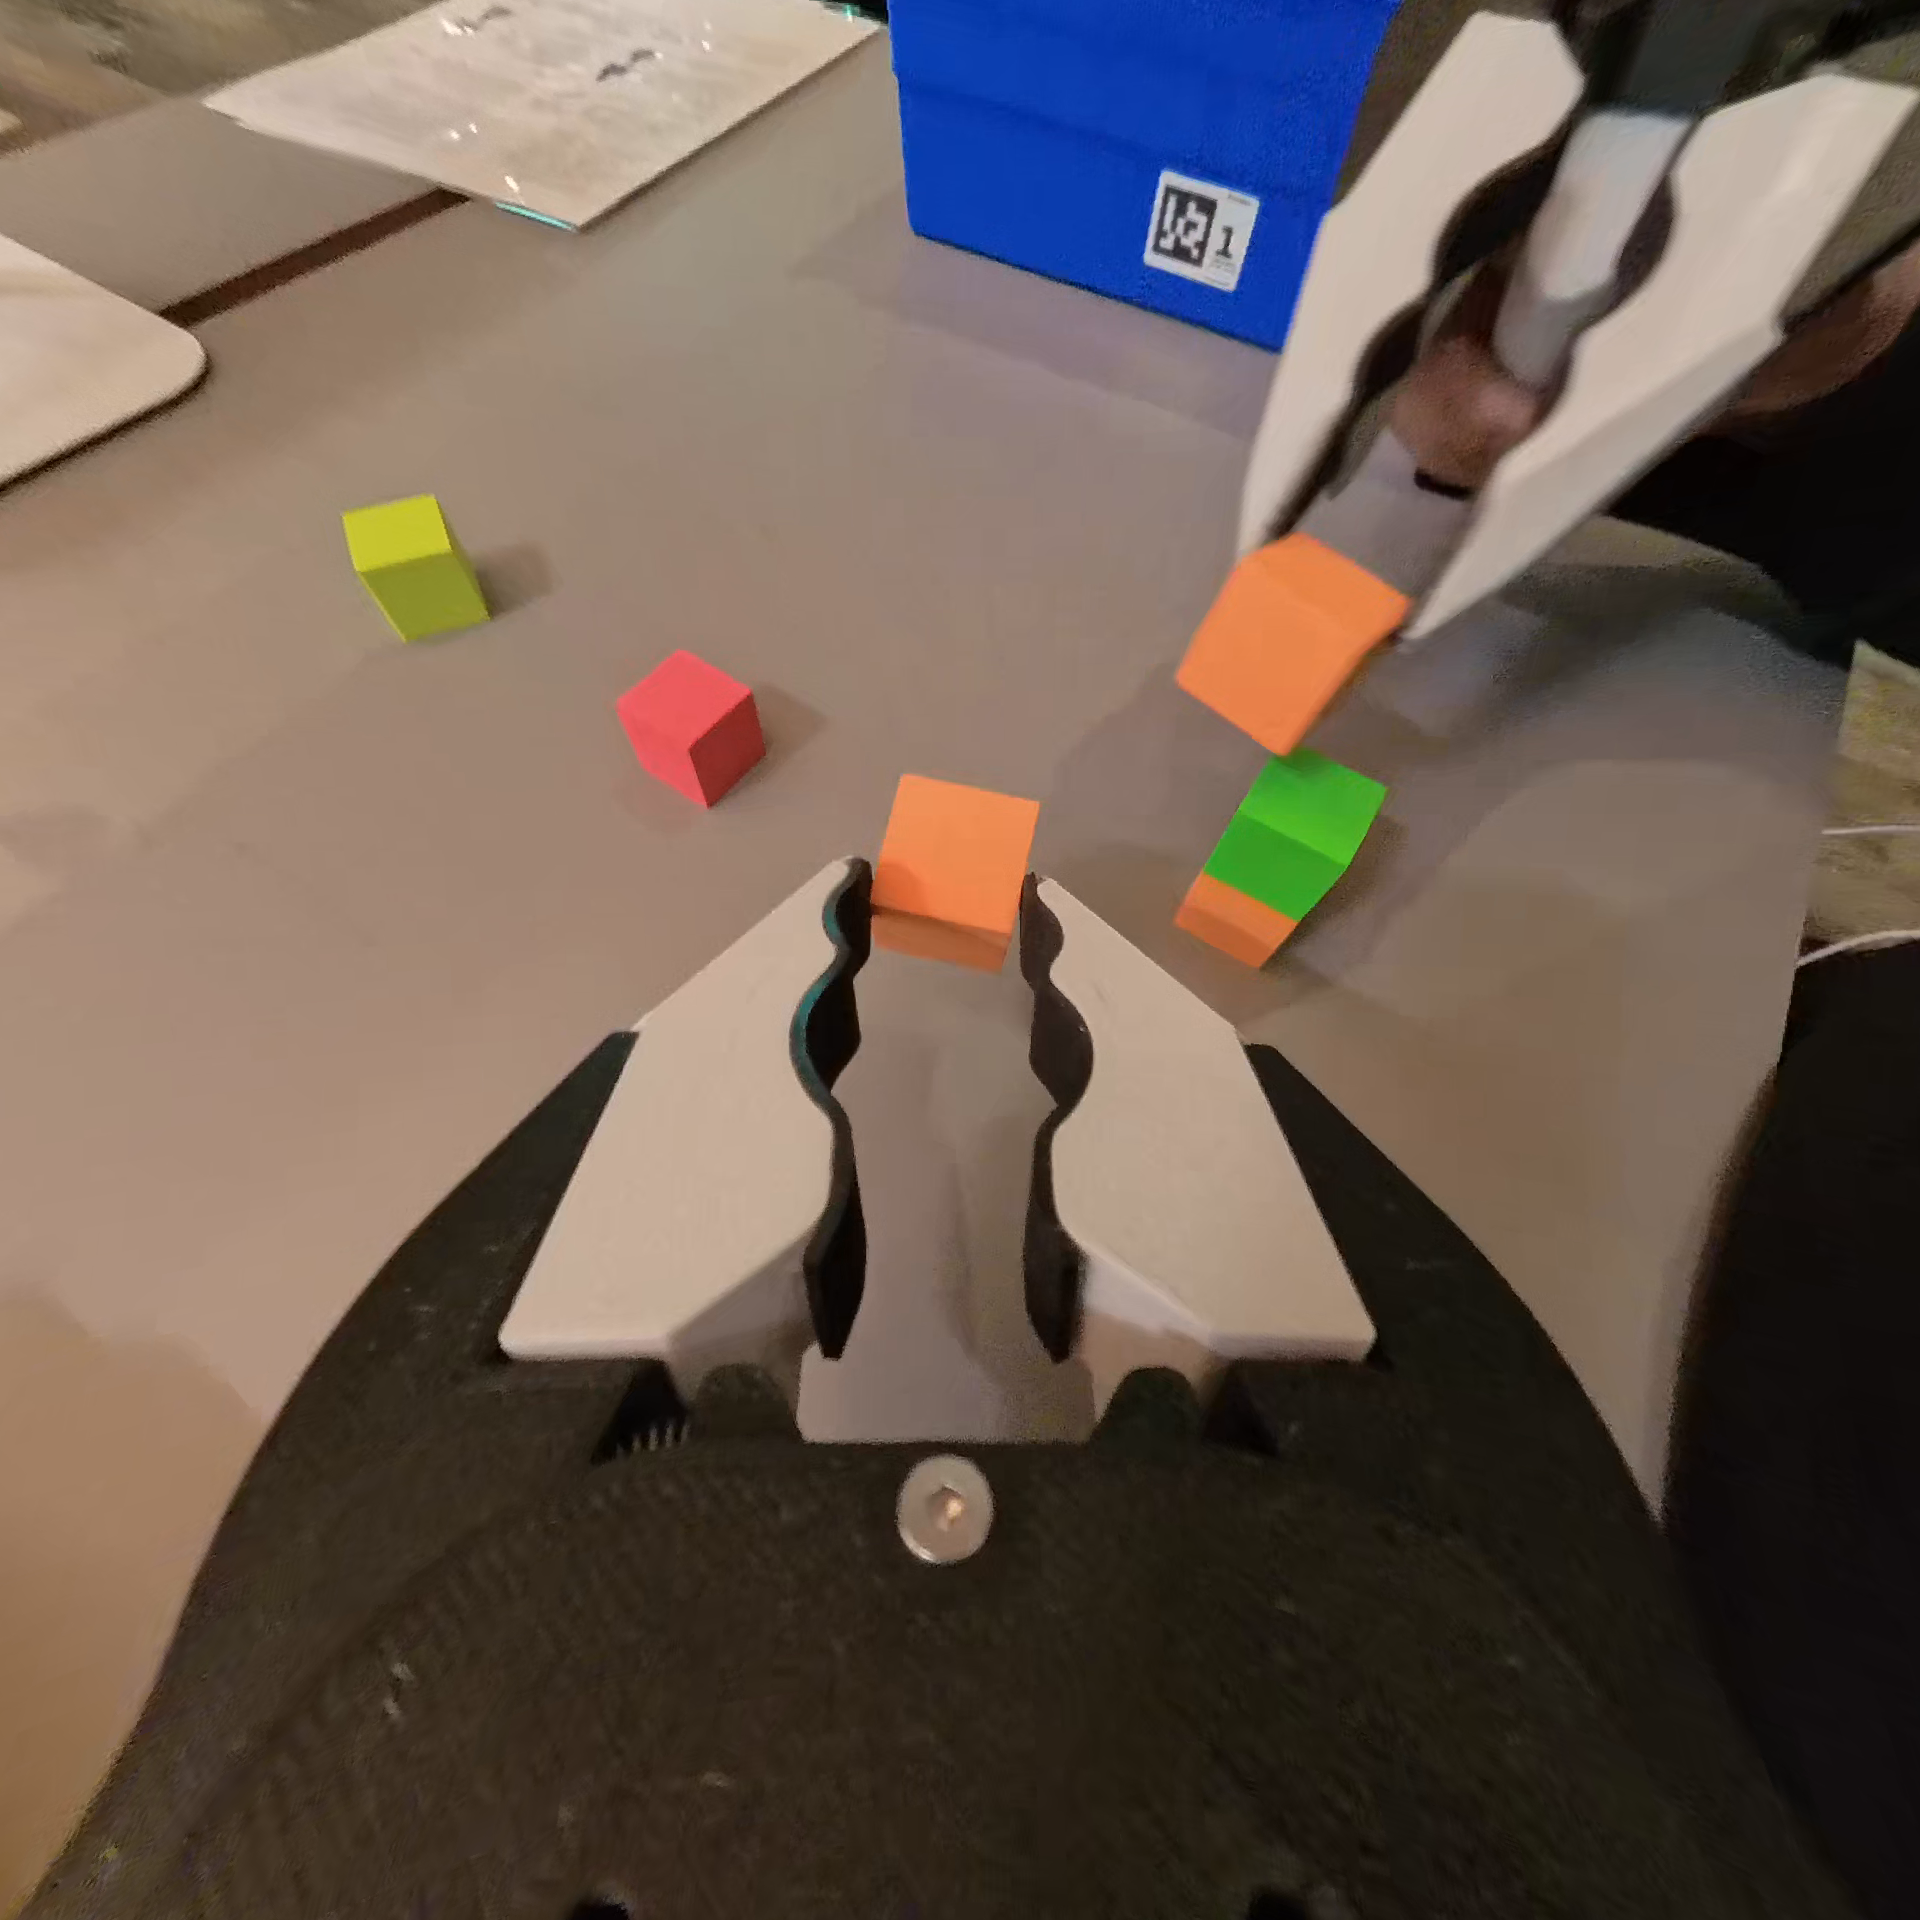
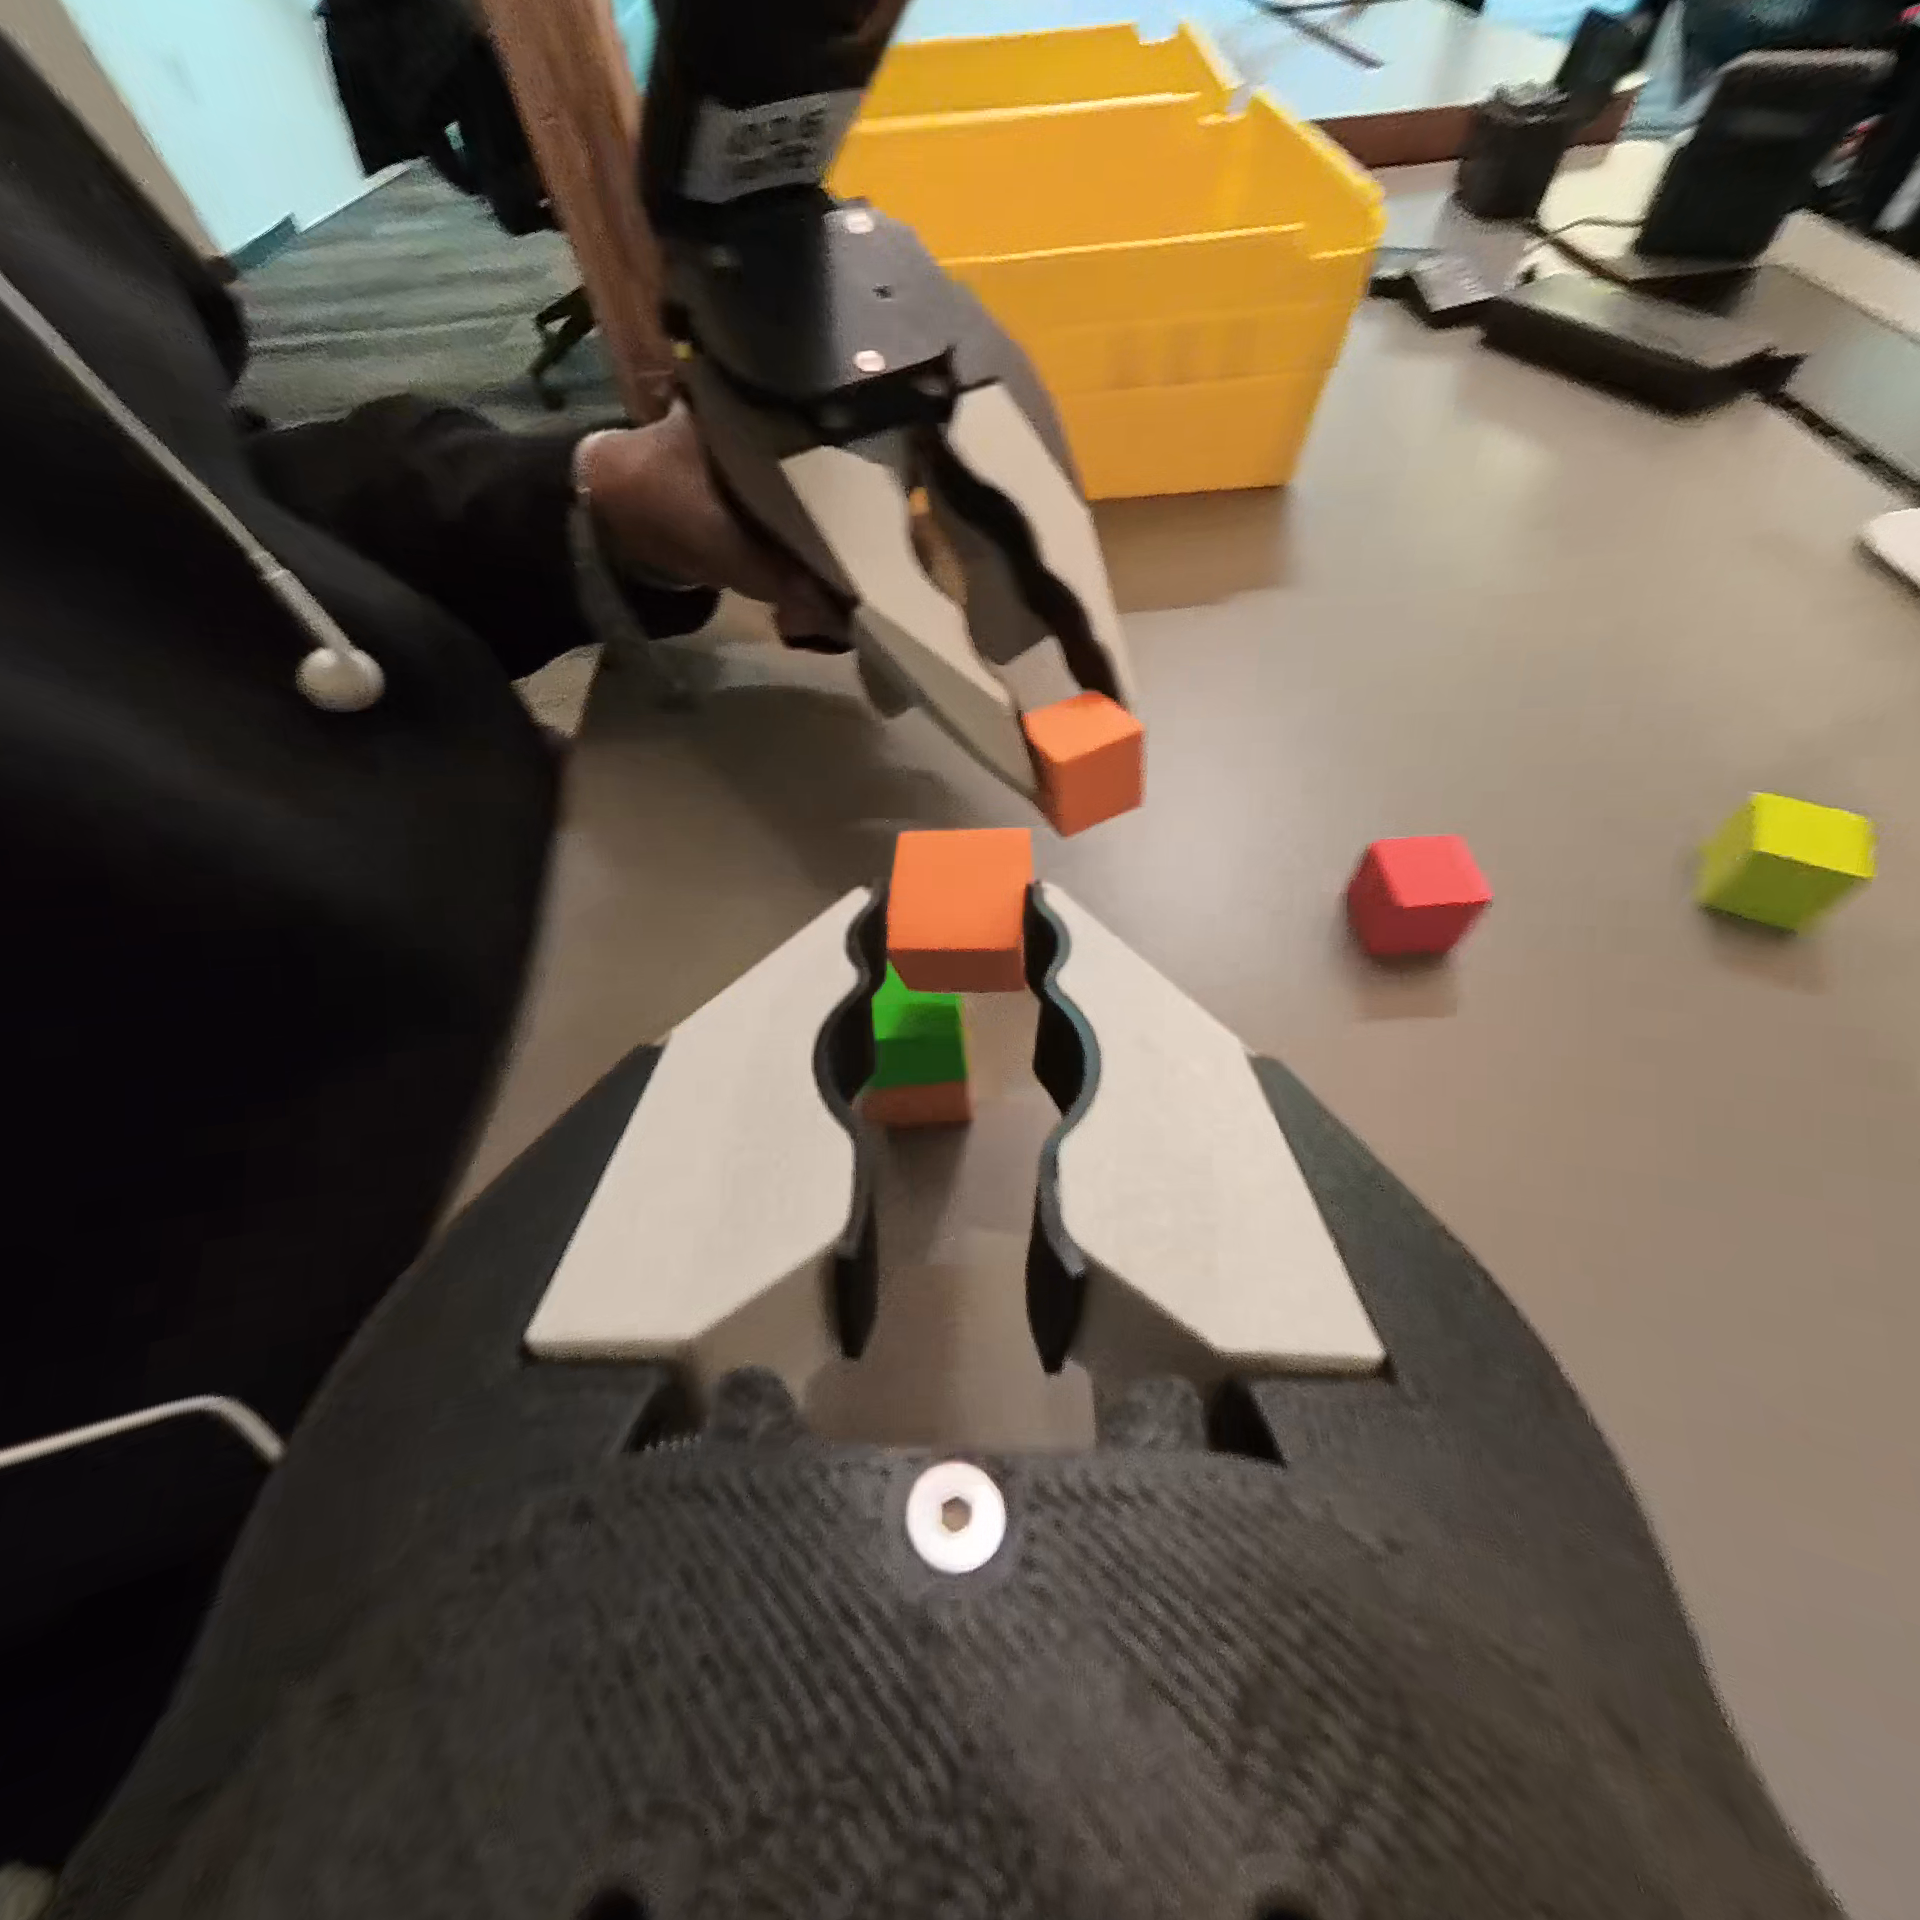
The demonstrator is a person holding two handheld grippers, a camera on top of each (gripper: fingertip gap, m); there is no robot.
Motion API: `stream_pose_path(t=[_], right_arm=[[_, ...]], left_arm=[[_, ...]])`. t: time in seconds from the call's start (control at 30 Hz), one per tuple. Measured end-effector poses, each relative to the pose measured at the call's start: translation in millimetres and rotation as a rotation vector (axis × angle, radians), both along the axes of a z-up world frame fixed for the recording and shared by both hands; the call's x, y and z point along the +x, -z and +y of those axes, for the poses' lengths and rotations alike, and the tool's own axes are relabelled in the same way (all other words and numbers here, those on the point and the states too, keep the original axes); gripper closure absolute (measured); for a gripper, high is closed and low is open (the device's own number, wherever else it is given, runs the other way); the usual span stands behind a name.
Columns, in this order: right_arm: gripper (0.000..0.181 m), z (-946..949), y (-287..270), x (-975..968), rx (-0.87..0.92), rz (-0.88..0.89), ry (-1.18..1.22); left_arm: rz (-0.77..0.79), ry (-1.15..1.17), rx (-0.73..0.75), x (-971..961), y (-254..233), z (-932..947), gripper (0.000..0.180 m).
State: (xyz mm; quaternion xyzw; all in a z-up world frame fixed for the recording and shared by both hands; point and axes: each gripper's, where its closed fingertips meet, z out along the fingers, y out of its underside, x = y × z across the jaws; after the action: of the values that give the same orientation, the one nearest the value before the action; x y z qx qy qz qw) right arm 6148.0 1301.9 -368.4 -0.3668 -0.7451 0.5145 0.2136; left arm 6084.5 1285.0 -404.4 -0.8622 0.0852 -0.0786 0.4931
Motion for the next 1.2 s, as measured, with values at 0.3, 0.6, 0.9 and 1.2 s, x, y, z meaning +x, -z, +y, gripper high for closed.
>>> stream_pose_path(t=[0.3, 0.6, 0.9, 1.2], right_arm=[[0.157, -13, 15, 16, 0.015, -0.092, -0.090], [0.157, -15, 17, 14, 0.041, -0.115, -0.131], [0.157, -17, 17, 13, 0.061, -0.125, -0.161], [0.157, -17, 18, 11, 0.060, -0.130, -0.159]], left_arm=[[0.024, 0.024, -0.017, 12, 6, 0, 0.155], [0.002, 0.025, -0.002, 14, 3, -1, 0.155], [0.005, 0.028, -0.002, 15, 3, -1, 0.155], [0.008, 0.028, -0.004, 15, 3, -1, 0.155]])
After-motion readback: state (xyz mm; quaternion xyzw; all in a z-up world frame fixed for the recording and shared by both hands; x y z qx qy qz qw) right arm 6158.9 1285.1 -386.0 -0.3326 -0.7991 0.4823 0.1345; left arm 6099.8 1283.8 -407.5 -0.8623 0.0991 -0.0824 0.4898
